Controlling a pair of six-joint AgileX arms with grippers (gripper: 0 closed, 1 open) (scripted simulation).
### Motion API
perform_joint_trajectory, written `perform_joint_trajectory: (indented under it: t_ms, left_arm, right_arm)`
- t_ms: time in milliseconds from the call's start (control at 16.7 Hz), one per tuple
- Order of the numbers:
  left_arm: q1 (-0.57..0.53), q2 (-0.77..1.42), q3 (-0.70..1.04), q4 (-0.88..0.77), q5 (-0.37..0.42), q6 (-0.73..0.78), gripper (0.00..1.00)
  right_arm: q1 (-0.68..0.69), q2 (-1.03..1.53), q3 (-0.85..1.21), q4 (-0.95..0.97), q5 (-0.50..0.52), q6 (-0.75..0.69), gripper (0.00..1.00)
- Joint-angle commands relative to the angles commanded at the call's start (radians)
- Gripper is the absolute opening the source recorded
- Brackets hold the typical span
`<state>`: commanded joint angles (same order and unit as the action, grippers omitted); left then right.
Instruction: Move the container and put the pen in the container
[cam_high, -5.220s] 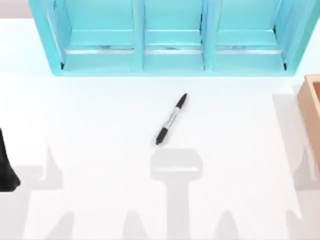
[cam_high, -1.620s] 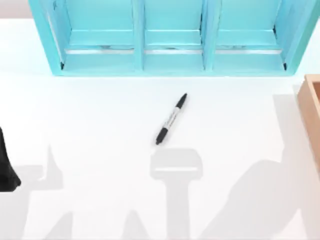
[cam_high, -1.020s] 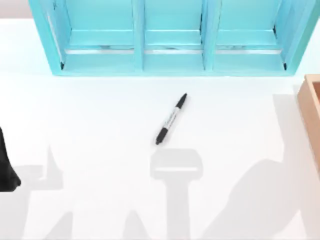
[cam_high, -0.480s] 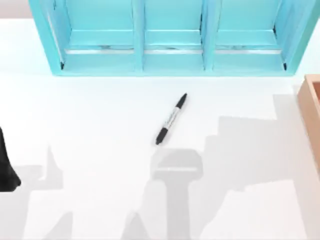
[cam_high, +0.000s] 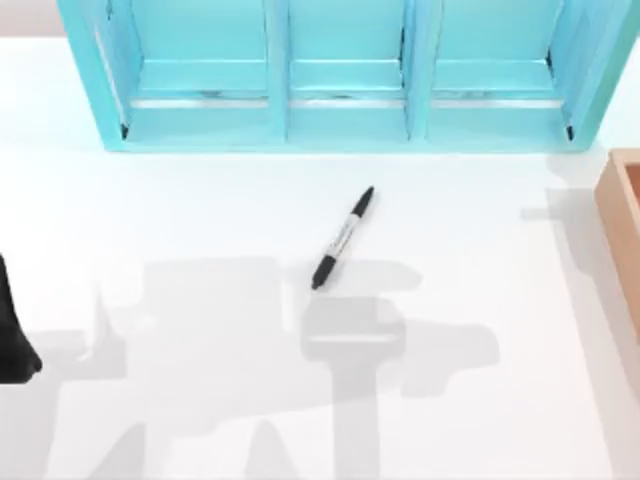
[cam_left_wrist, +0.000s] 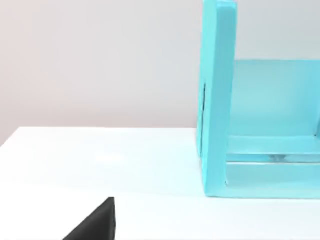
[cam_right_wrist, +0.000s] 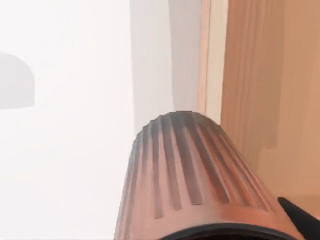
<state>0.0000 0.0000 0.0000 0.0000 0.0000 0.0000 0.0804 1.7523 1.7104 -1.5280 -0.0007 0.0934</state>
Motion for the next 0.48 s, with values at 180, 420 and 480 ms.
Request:
perform_joint_trajectory:
  t_ms: [180,420,480]
  left_arm:
    - [0.0,0.0,0.0,0.0,0.0,0.0,1.0]
    - [0.0,0.0,0.0,0.0,0.0,0.0,1.0]
    - [0.0,0.0,0.0,0.0,0.0,0.0,1.0]
  right_arm:
    - [-0.004,0.005,-0.003,0.002,-0.003,0.001,0.0]
    - [0.052,0.08,0.049,0.033,0.01,0.065,0.0]
    - [0.084,0.124,0.073,0.049,0.016,0.097,0.0]
